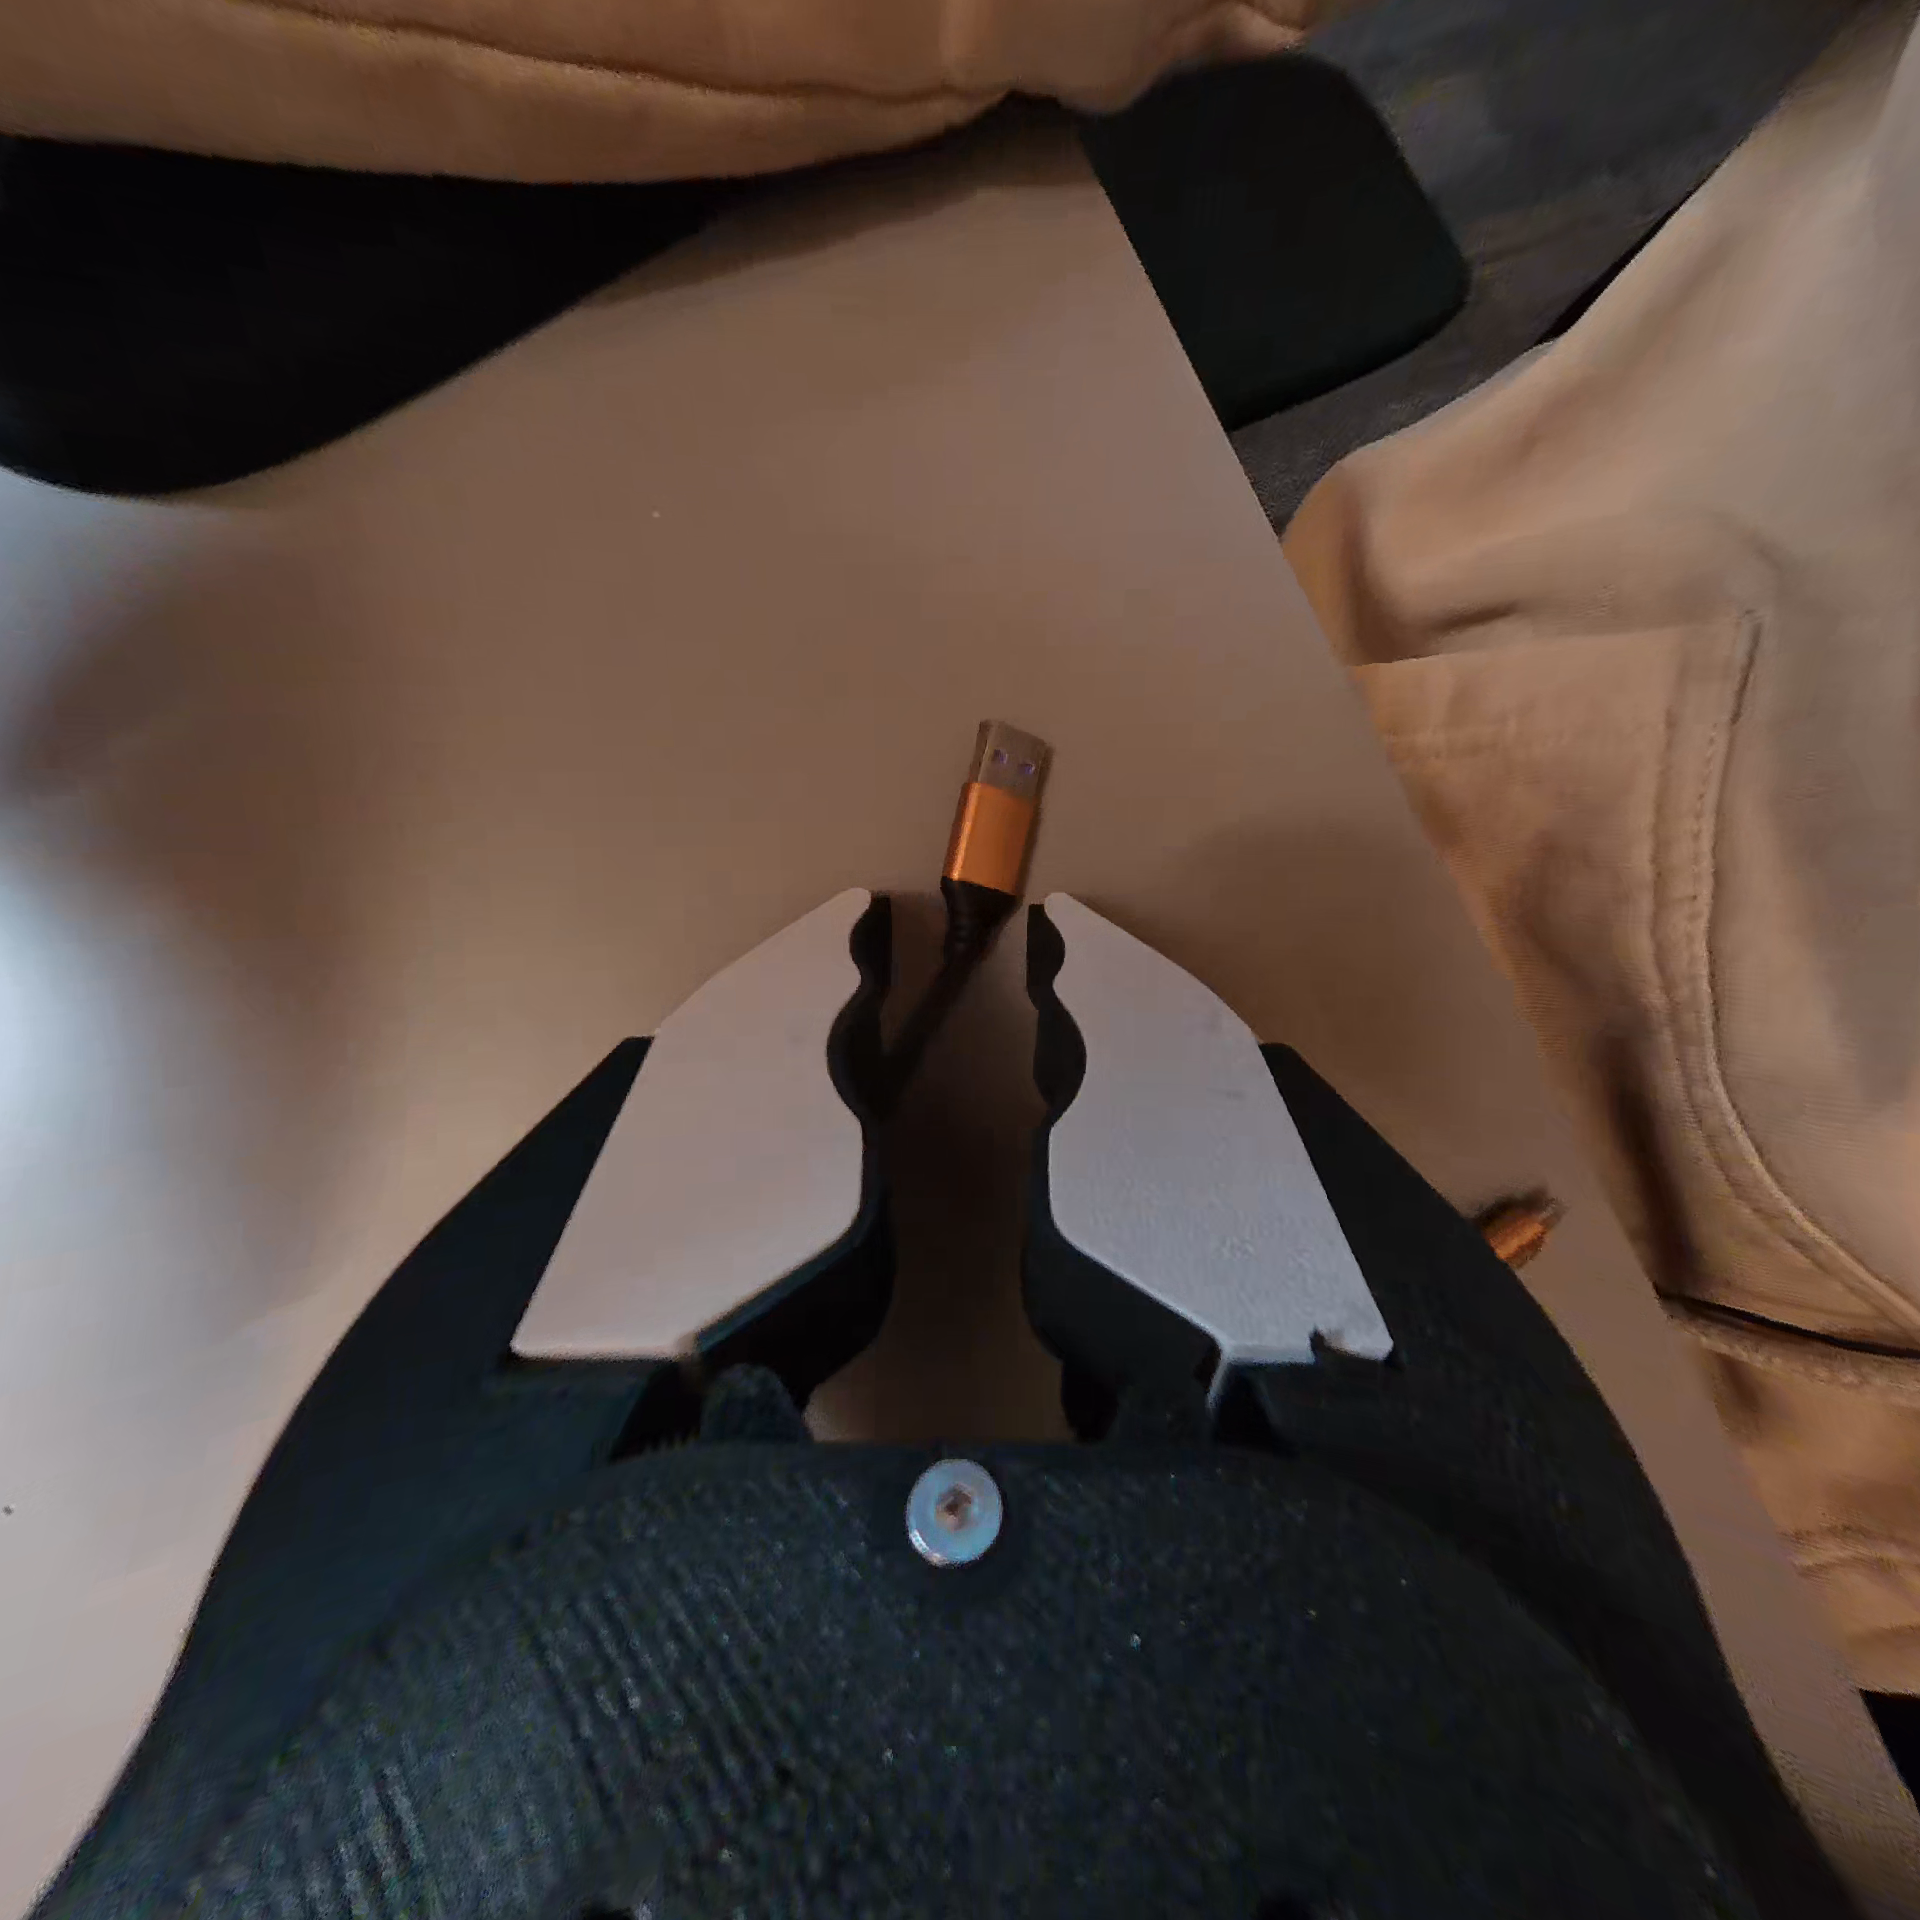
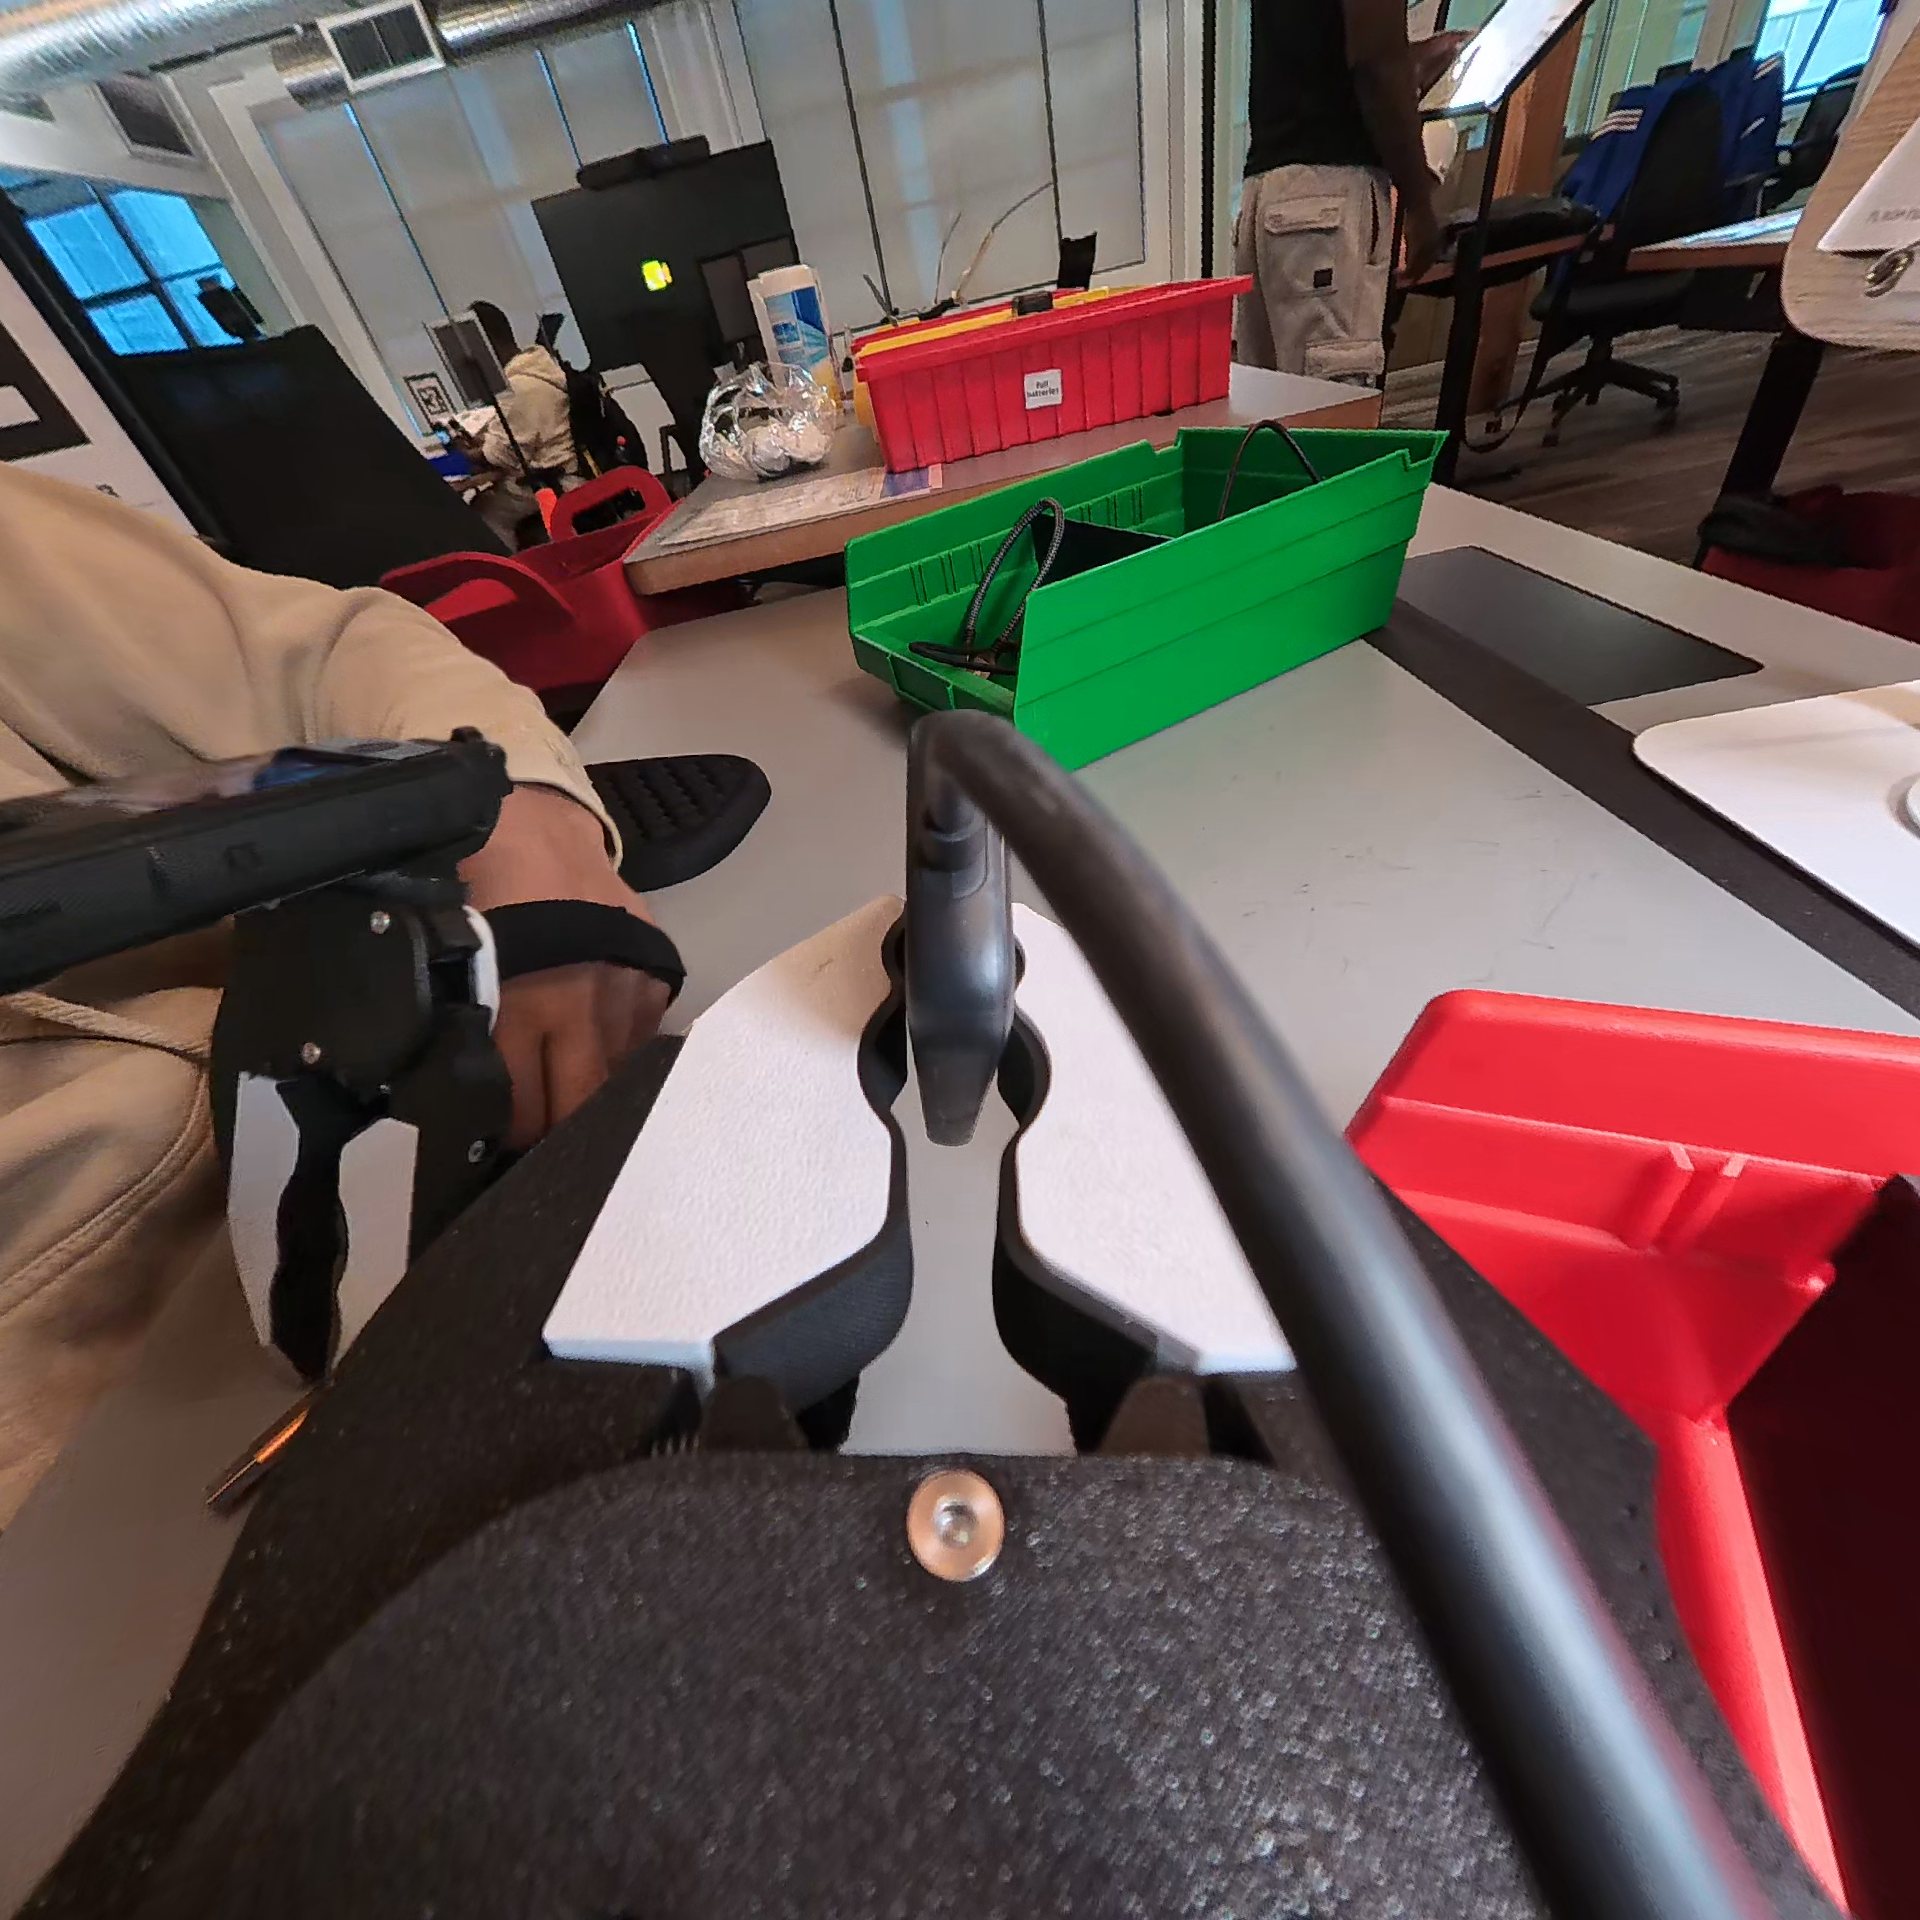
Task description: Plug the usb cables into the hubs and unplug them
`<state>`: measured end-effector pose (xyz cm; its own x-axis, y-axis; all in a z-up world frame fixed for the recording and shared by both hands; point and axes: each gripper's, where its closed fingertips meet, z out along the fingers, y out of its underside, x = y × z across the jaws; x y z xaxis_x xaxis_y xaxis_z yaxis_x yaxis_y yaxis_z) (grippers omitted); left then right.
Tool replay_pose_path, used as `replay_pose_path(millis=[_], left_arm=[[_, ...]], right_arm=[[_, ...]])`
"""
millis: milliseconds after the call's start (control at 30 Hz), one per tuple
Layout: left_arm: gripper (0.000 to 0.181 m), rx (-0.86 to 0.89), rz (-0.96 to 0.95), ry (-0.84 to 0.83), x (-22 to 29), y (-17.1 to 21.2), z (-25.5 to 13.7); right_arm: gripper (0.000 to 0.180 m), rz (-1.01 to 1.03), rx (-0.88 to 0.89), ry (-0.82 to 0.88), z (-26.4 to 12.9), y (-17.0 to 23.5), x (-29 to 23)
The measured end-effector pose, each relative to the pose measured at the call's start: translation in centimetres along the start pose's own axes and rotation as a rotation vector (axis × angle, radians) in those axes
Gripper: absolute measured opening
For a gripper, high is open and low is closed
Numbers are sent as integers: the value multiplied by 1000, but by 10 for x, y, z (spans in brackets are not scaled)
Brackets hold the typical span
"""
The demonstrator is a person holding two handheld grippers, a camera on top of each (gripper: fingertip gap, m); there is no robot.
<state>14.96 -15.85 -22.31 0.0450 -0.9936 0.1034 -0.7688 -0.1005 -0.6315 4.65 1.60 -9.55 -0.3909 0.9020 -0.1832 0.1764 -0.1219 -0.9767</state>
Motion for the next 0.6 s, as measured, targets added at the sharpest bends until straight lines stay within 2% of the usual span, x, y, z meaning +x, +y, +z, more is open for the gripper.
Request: replay_pose_path(millis=[33,133,267,333,600], left_arm=[[27,6,22,-16,0,-2,1],[27,-1,61,-46,0,-3,4],[15,-7,78,-64,-2,0,2],[15,-6,77,-139,-13,3,-7],[14,412,-103,-408,-56,5,-114]], right_arm=[[13,1,0,0,0,0,0],[13,4,-8,-2,1,2,0],[13,4,-20,-4,4,5,0],[14,3,-20,-6,4,5,-1],[13,7,-17,-24,6,4,-4]])
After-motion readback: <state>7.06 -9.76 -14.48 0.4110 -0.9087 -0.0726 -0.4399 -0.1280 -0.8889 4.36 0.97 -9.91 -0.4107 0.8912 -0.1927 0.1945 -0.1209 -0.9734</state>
